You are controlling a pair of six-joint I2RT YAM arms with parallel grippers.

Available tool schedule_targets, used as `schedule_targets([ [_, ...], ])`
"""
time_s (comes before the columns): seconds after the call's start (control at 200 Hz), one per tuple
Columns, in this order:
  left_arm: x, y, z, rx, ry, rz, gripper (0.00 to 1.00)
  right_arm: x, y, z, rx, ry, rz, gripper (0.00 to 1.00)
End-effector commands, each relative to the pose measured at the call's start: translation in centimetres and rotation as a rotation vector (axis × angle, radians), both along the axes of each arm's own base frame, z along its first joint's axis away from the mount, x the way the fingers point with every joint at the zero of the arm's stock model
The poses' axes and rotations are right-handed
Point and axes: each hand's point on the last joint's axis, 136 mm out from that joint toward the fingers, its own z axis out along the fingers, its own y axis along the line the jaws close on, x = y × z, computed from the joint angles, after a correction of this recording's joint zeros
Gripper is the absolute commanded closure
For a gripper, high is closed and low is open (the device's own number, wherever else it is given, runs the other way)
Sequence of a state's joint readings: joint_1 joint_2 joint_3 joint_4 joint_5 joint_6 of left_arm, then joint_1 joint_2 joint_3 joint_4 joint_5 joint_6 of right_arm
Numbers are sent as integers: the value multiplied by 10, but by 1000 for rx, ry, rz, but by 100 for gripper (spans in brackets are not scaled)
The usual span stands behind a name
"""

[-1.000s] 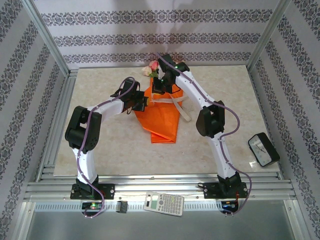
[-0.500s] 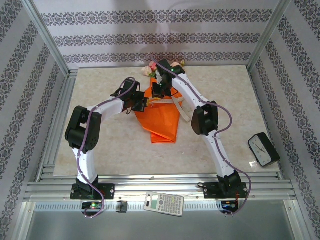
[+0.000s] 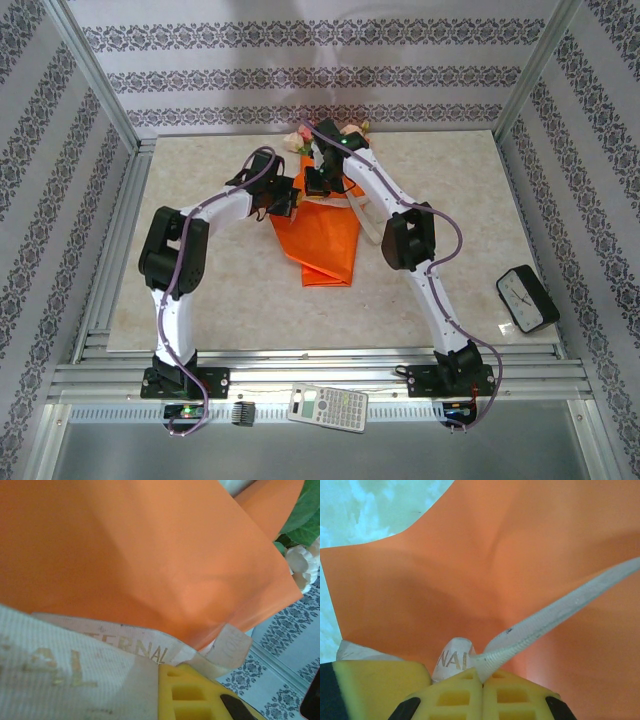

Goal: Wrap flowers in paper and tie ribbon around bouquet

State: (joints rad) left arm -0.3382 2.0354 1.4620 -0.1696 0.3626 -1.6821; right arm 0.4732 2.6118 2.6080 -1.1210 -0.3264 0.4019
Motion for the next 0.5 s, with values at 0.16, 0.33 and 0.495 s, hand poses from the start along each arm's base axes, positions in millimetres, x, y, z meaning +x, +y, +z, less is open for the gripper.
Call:
schedule_targets([
  [0.16,8,7,-23,51,39,-25,91,13,0,39,27,-113,6,70],
  [0.33,16,7,-31,56,35,-50,89,15,-13,62,4,-151,-34,59],
  [0.495,24,4,-38,48,25,-82,77,12,-21,80,5,-170,-68,57],
])
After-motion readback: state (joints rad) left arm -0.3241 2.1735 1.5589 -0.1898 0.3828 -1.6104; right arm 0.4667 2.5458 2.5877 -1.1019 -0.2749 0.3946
